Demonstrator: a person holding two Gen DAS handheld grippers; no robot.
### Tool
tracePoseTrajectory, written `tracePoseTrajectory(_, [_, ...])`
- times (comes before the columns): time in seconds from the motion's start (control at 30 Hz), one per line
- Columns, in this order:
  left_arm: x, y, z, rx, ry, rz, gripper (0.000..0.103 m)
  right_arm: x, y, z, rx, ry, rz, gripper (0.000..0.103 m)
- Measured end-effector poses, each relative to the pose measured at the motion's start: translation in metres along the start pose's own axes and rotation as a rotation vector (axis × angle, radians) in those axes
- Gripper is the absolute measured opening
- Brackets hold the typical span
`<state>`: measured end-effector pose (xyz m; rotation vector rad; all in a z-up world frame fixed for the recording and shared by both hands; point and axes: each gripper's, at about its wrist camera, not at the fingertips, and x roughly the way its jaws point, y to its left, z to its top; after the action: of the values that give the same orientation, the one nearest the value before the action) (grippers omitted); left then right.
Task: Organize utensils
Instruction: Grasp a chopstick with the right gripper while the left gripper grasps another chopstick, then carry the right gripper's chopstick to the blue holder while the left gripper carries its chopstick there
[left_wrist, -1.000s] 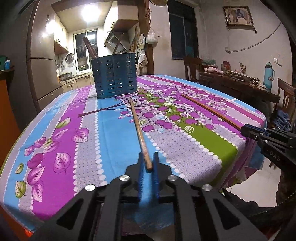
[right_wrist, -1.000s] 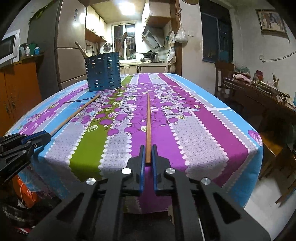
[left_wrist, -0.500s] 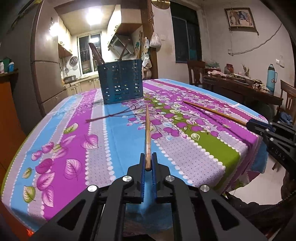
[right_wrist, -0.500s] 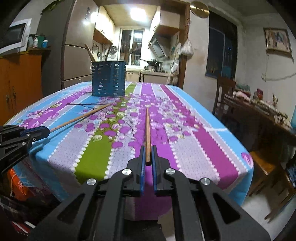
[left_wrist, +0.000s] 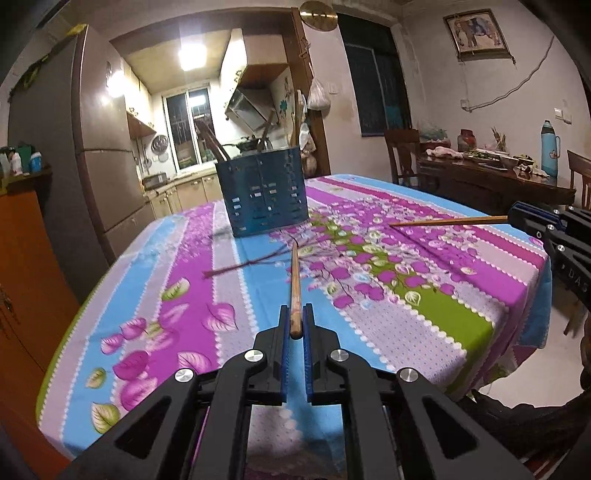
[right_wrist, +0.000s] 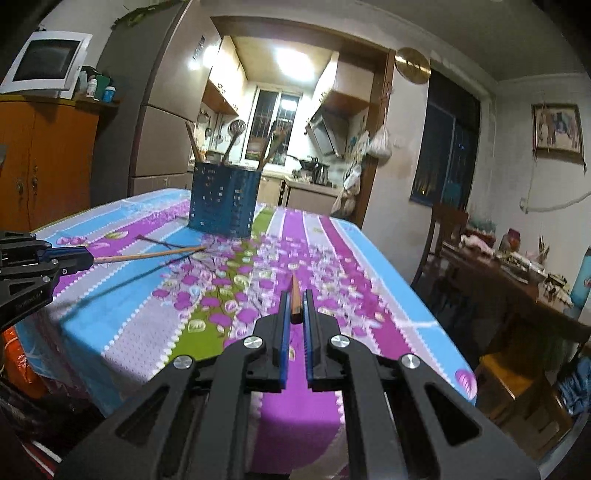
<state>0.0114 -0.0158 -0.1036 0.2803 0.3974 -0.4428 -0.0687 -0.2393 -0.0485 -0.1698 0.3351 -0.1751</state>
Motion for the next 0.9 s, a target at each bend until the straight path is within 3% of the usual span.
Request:
tracePoseTrajectory(0.4, [-0.019, 0.008, 0.037, 0.018, -0.096, 0.047, 0.008, 0.002, -0.002, 0.041, -0.05, -0.135, 0.019, 0.005])
tracePoseTrajectory(0.57, [-0.025, 0.011, 0.058, 0.033, -0.151, 0.089, 0.008, 0.009, -0.005, 0.062, -0.04, -0.166, 0.056, 0.005])
tracePoseTrajectory(0.9, [-0.025, 0.028, 0.097, 0.028, -0.223, 0.11, 0.008, 0.018, 0.002, 0.096, -0.113, -0.244, 0.047, 0.005])
